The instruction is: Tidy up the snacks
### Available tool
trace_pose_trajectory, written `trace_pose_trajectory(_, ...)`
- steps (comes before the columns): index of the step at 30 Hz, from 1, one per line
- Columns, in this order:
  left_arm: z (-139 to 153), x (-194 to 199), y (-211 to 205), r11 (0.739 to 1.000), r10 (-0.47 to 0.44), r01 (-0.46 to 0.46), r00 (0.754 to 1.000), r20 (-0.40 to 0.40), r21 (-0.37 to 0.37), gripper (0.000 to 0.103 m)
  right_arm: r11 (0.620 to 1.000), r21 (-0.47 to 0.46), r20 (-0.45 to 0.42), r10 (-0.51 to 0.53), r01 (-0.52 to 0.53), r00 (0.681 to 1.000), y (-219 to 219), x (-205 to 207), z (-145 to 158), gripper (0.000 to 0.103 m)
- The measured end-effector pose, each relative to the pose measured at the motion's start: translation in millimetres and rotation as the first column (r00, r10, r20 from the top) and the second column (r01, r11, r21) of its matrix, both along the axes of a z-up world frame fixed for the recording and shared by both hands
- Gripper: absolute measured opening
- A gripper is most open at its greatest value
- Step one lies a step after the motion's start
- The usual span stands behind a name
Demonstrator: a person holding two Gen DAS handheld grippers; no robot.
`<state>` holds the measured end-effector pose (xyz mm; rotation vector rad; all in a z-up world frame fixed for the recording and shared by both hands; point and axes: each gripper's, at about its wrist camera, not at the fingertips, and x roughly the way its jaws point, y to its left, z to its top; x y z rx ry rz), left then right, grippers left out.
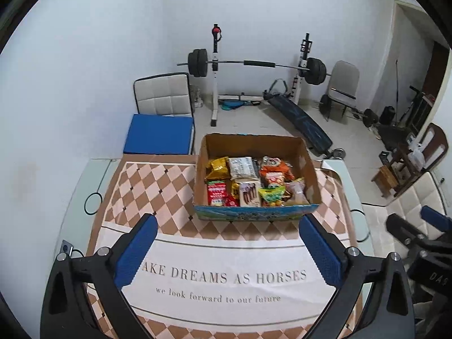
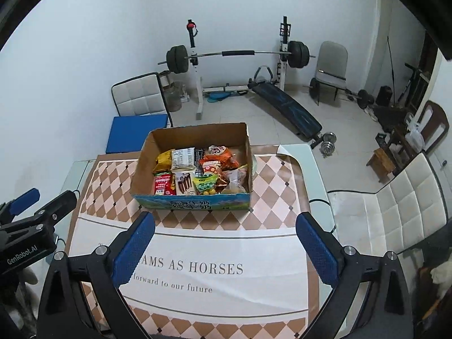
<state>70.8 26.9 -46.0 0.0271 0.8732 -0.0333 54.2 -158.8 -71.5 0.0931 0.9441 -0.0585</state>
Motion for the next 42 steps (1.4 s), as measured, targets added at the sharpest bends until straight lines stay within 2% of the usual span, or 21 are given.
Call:
trace_pose_trajectory(10, -17.4, 28.3, -5.3, 0.999, 0.025, -0.026, 1.0, 0.017, 0.043, 0.103, 0.999, -0.025, -0.004, -0.037, 0.037, 0.999, -11.1, 32.9, -21.0, 0.102)
trace_pose_trajectory(19, -25.2, 35.3, -13.5, 0.999, 0.02, -0.02, 1.0, 0.004, 0.049, 0.103, 0.999, -0.039, -0.013, -0.035, 0.034, 0.999, -11.1, 46.9, -32.9, 0.102)
trace_pose_trajectory(42, -18.9, 32.2, -20.3, 1.0, 0.008, -0.009, 1.0, 0.003, 0.023, 0.103, 0.999, -0.051, 0.001, -0.021, 0.021, 1.0, -13.3, 47.1, -29.2, 0.102)
